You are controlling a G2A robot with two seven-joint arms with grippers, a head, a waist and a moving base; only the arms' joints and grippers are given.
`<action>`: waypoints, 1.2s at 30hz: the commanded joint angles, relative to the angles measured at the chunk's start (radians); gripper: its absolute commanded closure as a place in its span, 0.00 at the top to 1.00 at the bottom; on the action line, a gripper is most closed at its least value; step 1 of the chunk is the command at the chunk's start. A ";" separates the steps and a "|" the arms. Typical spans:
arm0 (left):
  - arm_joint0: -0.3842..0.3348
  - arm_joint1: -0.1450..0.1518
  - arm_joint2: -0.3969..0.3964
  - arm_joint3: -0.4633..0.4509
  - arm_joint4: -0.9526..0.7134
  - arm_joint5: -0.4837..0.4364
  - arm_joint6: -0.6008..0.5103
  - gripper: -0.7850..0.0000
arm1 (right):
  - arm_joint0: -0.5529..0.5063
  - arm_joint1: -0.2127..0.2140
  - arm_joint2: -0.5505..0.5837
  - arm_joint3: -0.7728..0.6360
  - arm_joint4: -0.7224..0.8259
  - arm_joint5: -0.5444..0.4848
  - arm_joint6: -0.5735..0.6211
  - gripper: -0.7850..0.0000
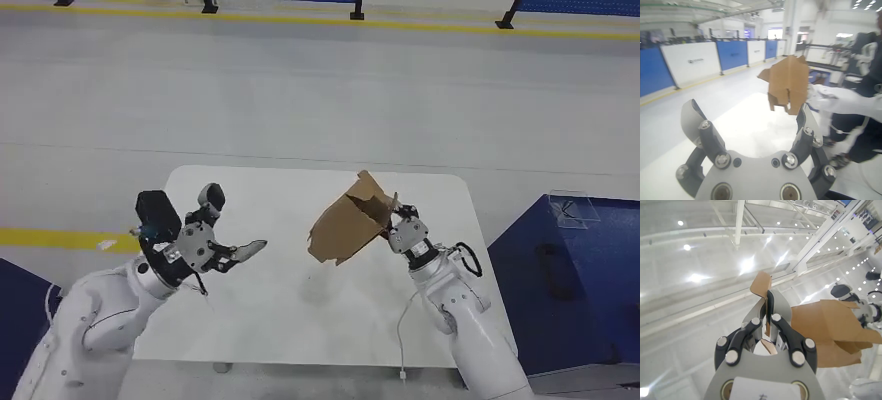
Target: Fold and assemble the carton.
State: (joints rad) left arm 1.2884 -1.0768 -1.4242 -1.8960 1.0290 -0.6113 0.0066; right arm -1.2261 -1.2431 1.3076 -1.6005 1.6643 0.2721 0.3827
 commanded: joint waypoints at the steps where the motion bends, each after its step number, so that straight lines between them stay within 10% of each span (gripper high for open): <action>1: 0.044 -0.008 0.054 0.011 0.252 0.118 0.229 1.00 | 0.007 -0.001 0.006 0.008 0.096 0.071 -0.039 0.00; 8: 0.048 -0.027 0.168 0.062 0.460 0.291 0.413 1.00 | 0.010 -0.003 0.020 0.010 0.264 0.213 -0.118 0.00; 31: 0.024 -0.048 0.270 0.019 0.650 0.374 0.483 0.80 | -0.059 -0.015 -0.036 -0.063 0.129 0.168 -0.071 0.00; 36: 0.028 -0.050 0.270 0.016 0.646 0.375 0.488 0.49 | -0.064 -0.017 -0.043 -0.066 0.091 0.159 -0.061 0.00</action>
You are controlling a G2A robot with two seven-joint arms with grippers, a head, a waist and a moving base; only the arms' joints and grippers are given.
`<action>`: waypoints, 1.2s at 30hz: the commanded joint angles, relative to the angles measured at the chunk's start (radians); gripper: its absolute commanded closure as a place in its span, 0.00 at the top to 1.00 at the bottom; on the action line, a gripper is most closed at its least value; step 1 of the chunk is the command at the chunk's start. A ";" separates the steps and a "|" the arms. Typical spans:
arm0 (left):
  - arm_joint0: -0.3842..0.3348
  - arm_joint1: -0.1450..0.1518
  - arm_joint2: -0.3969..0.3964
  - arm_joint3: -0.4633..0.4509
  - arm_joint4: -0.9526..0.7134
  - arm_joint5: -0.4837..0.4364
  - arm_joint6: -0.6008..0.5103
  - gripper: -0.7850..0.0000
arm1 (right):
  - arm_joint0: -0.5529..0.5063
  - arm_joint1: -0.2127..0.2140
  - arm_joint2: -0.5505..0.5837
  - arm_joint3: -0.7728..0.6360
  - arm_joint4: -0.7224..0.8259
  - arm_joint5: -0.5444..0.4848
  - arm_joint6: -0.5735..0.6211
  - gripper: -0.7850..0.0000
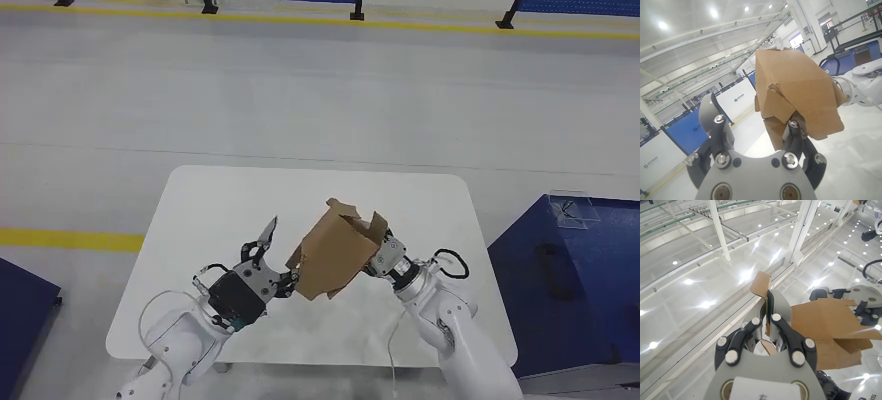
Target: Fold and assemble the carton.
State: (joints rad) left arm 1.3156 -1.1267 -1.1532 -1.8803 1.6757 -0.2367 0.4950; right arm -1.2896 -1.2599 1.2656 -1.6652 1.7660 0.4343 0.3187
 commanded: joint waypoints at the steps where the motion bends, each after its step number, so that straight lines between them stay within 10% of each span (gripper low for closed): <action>1: 0.002 -0.001 -0.001 0.003 0.001 0.003 -0.009 0.51 | -0.003 0.000 -0.002 -0.002 -0.026 -0.010 0.008 0.00; 7: 0.001 -0.004 0.004 0.008 0.009 0.008 -0.002 0.06 | -0.008 -0.003 -0.013 0.008 -0.090 -0.050 0.034 0.00; 15: 0.006 -0.007 0.005 0.010 0.019 0.017 0.005 0.16 | -0.008 -0.006 -0.018 0.014 -0.137 -0.069 0.051 0.00; 18: 0.008 -0.009 0.004 0.010 0.020 0.019 0.008 0.00 | -0.006 -0.007 -0.023 0.014 -0.164 -0.069 0.055 0.00; 20: 0.009 -0.009 0.002 0.009 0.020 0.018 0.010 0.00 | -0.007 -0.008 -0.025 0.014 -0.184 -0.078 0.058 0.29; 21: 0.010 -0.009 0.001 0.009 0.020 0.017 0.010 0.00 | -0.007 -0.008 -0.027 0.015 -0.187 -0.077 0.057 1.00; 36: 0.028 -0.006 -0.031 -0.015 0.053 0.010 -0.109 0.00 | 0.003 0.003 0.047 0.046 -0.256 -0.104 0.111 1.00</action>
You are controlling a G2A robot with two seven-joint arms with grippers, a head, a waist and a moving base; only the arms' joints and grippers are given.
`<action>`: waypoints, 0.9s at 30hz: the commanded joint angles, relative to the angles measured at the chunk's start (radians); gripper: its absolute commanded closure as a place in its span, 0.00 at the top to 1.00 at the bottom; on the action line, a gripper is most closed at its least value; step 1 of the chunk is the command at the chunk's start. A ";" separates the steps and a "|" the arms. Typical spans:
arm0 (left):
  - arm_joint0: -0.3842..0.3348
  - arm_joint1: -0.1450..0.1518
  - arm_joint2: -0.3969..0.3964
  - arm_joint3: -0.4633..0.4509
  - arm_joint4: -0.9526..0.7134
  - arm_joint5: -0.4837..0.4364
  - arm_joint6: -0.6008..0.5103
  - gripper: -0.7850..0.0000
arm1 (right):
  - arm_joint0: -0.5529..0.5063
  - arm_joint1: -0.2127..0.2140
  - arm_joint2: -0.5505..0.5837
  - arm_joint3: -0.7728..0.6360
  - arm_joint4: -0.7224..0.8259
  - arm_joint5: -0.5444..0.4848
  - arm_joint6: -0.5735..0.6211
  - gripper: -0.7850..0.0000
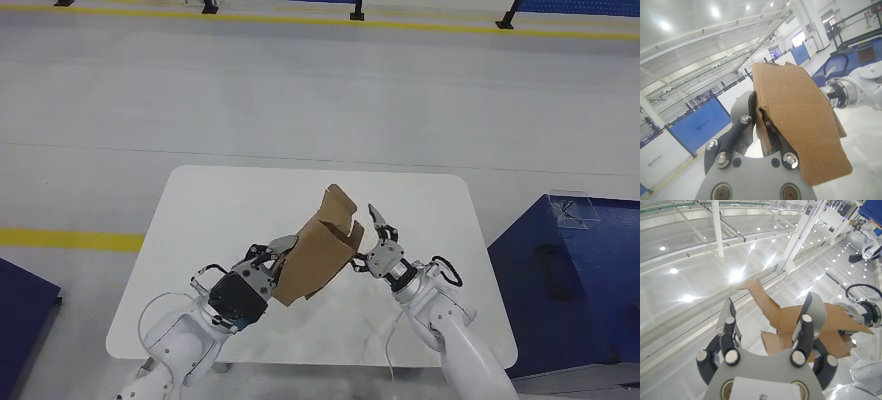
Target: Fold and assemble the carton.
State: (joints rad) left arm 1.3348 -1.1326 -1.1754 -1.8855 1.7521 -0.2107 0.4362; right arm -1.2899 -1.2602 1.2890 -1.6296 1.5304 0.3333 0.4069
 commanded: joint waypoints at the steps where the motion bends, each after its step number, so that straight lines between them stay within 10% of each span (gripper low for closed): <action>1: 0.014 0.001 -0.023 -0.019 -0.073 -0.044 -0.092 0.00 | 0.006 0.007 0.046 0.017 -0.039 -0.001 0.046 1.00; 8: -0.028 0.000 -0.110 0.031 -0.769 -0.333 -0.368 0.00 | -0.004 0.037 0.198 -0.024 -0.187 -0.026 0.283 1.00; 16: -0.158 0.000 -0.078 0.171 -1.537 -0.343 -0.837 0.00 | -0.049 0.045 0.264 -0.148 -0.234 -0.105 0.374 1.00; 27: -0.164 -0.001 -0.073 0.175 -1.598 -0.327 -0.872 0.00 | -0.058 0.043 0.250 -0.153 -0.186 -0.063 0.349 1.00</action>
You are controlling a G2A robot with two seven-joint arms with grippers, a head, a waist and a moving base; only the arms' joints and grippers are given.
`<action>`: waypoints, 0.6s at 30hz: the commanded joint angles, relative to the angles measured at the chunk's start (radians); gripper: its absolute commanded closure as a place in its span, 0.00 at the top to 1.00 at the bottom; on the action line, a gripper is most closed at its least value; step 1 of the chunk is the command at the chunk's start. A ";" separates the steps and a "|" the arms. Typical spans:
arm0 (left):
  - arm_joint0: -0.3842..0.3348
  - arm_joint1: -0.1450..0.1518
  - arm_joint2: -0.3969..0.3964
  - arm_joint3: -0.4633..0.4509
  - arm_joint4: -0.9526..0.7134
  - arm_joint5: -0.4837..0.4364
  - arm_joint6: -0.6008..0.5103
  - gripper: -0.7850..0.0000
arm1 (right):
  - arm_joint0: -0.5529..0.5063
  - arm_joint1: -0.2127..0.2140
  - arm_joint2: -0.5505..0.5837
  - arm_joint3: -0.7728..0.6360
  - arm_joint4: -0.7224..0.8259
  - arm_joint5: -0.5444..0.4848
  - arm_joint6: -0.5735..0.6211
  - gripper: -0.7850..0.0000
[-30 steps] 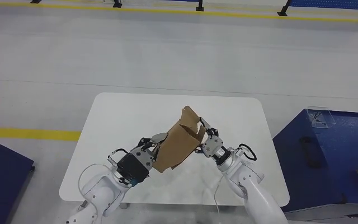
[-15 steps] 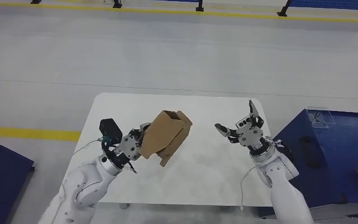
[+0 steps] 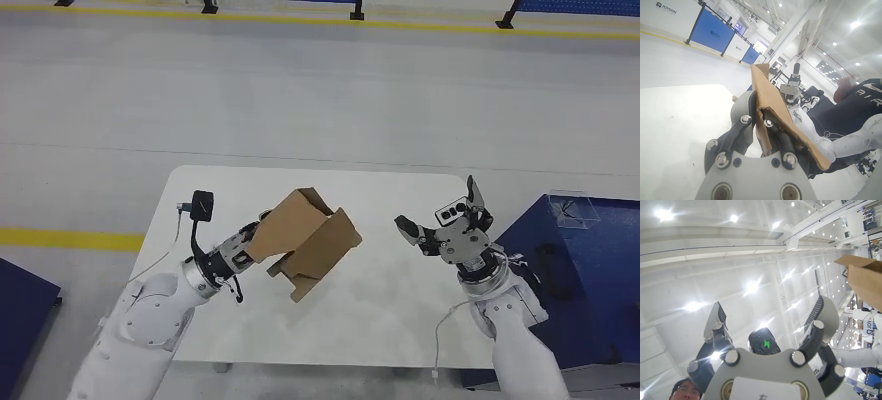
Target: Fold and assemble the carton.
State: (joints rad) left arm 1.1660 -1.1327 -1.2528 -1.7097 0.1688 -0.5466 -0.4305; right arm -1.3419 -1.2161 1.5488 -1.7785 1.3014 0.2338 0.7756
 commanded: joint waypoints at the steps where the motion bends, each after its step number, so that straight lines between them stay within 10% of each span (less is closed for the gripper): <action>1: 0.013 -0.002 0.021 0.002 -0.086 0.044 -0.045 0.00 | -0.009 -0.004 -0.010 -0.011 0.117 0.075 -0.049 1.00; 7: -0.122 -0.006 0.005 0.140 -0.895 0.692 -0.486 0.00 | 0.002 -0.004 0.050 -0.051 0.346 0.185 -0.202 1.00; 11: -0.210 -0.014 0.042 0.274 -1.086 1.009 -0.572 0.00 | 0.002 0.001 0.089 -0.056 0.358 0.226 -0.207 1.00; 18: -0.280 -0.025 0.145 0.337 -1.074 1.115 -0.654 0.00 | -0.015 0.008 0.080 -0.058 0.248 0.252 -0.148 1.00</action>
State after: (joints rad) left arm 0.8906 -1.1570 -1.1211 -1.3742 -0.9102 0.5687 -1.0631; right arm -1.3546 -1.2094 1.6335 -1.8358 1.5836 0.4871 0.6126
